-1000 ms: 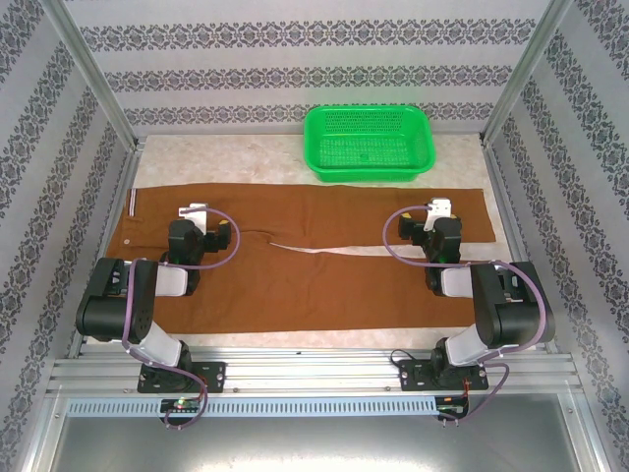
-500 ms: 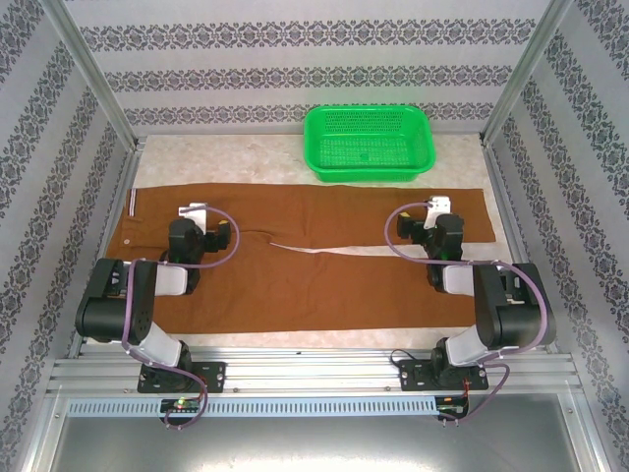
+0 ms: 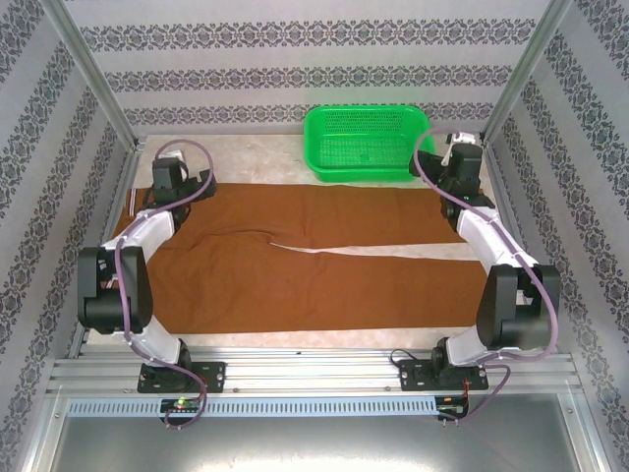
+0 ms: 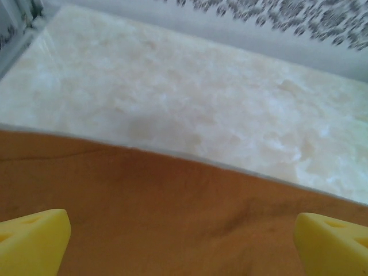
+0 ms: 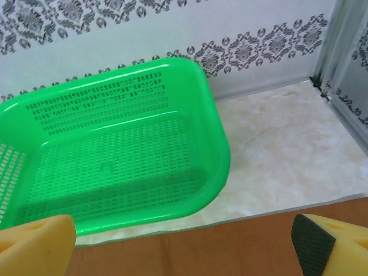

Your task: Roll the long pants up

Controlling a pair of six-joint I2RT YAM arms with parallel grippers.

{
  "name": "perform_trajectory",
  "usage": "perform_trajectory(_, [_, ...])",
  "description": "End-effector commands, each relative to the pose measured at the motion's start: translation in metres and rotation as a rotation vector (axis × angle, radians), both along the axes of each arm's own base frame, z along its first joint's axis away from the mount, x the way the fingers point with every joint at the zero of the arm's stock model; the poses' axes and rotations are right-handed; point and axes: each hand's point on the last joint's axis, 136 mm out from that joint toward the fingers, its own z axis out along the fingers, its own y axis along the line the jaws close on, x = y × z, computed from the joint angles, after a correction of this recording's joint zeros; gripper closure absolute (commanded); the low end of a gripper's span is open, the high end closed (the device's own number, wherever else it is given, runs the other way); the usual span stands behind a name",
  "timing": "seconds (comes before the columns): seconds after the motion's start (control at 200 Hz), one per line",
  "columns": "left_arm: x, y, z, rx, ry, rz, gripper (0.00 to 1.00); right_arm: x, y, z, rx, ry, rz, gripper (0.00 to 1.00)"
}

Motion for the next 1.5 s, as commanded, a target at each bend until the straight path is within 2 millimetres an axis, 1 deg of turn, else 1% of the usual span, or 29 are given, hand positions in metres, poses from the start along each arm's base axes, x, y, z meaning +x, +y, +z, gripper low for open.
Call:
perform_trajectory(0.0, [-0.011, 0.045, -0.003, -0.039, 0.157, 0.186, 0.0, -0.014, -0.018, -0.024, 0.008, 0.122, -0.094, 0.02])
perform_trajectory(0.04, [-0.01, 0.063, -0.004, -0.034, 0.213, 0.257, 0.0, -0.014, -0.018, -0.026, 0.023, 0.124, -0.095, 0.02])
perform_trajectory(0.07, [-0.007, 0.071, -0.006, -0.035, 0.243, 0.277, 0.0, -0.014, -0.018, -0.029, 0.033, 0.129, -0.095, 0.02])
perform_trajectory(0.075, [-0.003, 0.073, -0.001, -0.036, 0.234, 0.28, 0.0, -0.014, -0.018, -0.03, 0.034, 0.132, -0.096, 0.02])
perform_trajectory(0.17, [0.003, 0.101, -0.007, -0.017, 0.315, 0.385, 0.0, -0.015, -0.017, -0.043, 0.049, 0.164, -0.099, 0.02])
perform_trajectory(0.235, [0.005, 0.119, -0.017, -0.013, 0.356, 0.461, 0.0, -0.016, -0.016, -0.049, 0.056, 0.183, -0.098, 0.02])
perform_trajectory(0.305, [0.009, 0.133, -0.025, -0.044, 0.366, 0.497, 0.0, -0.018, -0.016, -0.054, 0.058, 0.205, -0.099, 0.02])
perform_trajectory(0.39, [0.007, 0.149, -0.037, -0.067, 0.383, 0.553, 0.0, -0.023, -0.016, -0.059, 0.053, 0.232, -0.096, 0.02])
perform_trajectory(0.5, [0.002, 0.167, -0.048, -0.066, 0.409, 0.6, 0.0, -0.029, -0.016, -0.06, 0.046, 0.248, -0.101, 0.02])
perform_trajectory(0.605, [0.003, 0.185, -0.057, -0.076, 0.413, 0.628, 0.0, -0.035, -0.018, -0.057, 0.041, 0.246, -0.108, 0.02])
perform_trajectory(0.694, [0.01, 0.193, -0.067, -0.109, 0.418, 0.607, 0.0, -0.037, -0.019, -0.055, 0.038, 0.243, -0.117, 0.02])
perform_trajectory(0.704, [0.012, 0.194, -0.066, -0.114, 0.414, 0.601, 0.0, -0.037, -0.02, -0.055, 0.038, 0.244, -0.119, 0.02])
perform_trajectory(0.729, [0.016, 0.193, -0.071, -0.129, 0.421, 0.578, 0.0, -0.038, -0.021, -0.055, 0.037, 0.247, -0.126, 0.02])
perform_trajectory(0.839, [0.026, 0.197, -0.086, -0.146, 0.473, 0.532, 0.0, -0.04, -0.023, -0.055, 0.037, 0.248, -0.139, 0.02])
perform_trajectory(0.989, [0.032, 0.2, -0.102, -0.181, 0.489, 0.499, 0.02, -0.039, -0.021, -0.061, 0.056, 0.262, -0.146, 0.02])
perform_trajectory(1.089, [0.035, 0.2, -0.114, -0.231, 0.493, 0.482, 0.04, -0.037, -0.022, -0.06, 0.064, 0.257, -0.152, 0.02])
perform_trajectory(1.149, [0.037, 0.199, -0.121, -0.261, 0.499, 0.471, 0.12, -0.036, -0.022, -0.058, 0.065, 0.256, -0.16, 0.02])
perform_trajectory(1.234, [0.035, 0.198, -0.129, -0.289, 0.51, 0.471, 0.42, -0.035, -0.027, -0.054, 0.054, 0.248, -0.18, 0.02])
perform_trajectory(1.254, [0.035, 0.198, -0.131, -0.295, 0.51, 0.47, 0.52, -0.034, -0.028, -0.054, 0.052, 0.249, -0.185, 0.02])
perform_trajectory(1.269, [0.034, 0.198, -0.132, -0.296, 0.513, 0.47, 0.62, -0.034, -0.029, -0.054, 0.049, 0.251, -0.189, 0.02])
perform_trajectory(1.274, [0.035, 0.198, -0.132, -0.296, 0.512, 0.47, 0.67, -0.034, -0.029, -0.054, 0.047, 0.25, -0.192, 0.02])
perform_trajectory(1.284, [0.034, 0.198, -0.133, -0.296, 0.513, 0.472, 0.8, -0.034, -0.03, -0.053, 0.045, 0.251, -0.195, 0.02])
perform_trajectory(1.294, [0.034, 0.198, -0.133, -0.295, 0.515, 0.475, 0.89, -0.034, -0.031, -0.053, 0.043, 0.252, -0.199, 0.02])
perform_trajectory(1.299, [0.033, 0.198, -0.133, -0.293, 0.516, 0.478, 0.96, -0.033, -0.031, -0.053, 0.043, 0.251, -0.2, 0.02])
perform_trajectory(1.304, [0.033, 0.199, -0.133, -0.292, 0.516, 0.481, 1.0, -0.033, -0.031, -0.053, 0.042, 0.252, -0.203, 0.02])
perform_trajectory(1.414, [0.027, 0.204, -0.131, -0.279, 0.513, 0.506, 1.0, -0.031, -0.046, -0.054, -0.007, 0.285, -0.276, 0.02])
perform_trajectory(1.499, [0.026, 0.201, -0.127, -0.282, 0.509, 0.492, 1.0, -0.033, -0.069, -0.059, -0.094, 0.35, -0.38, 0.02])
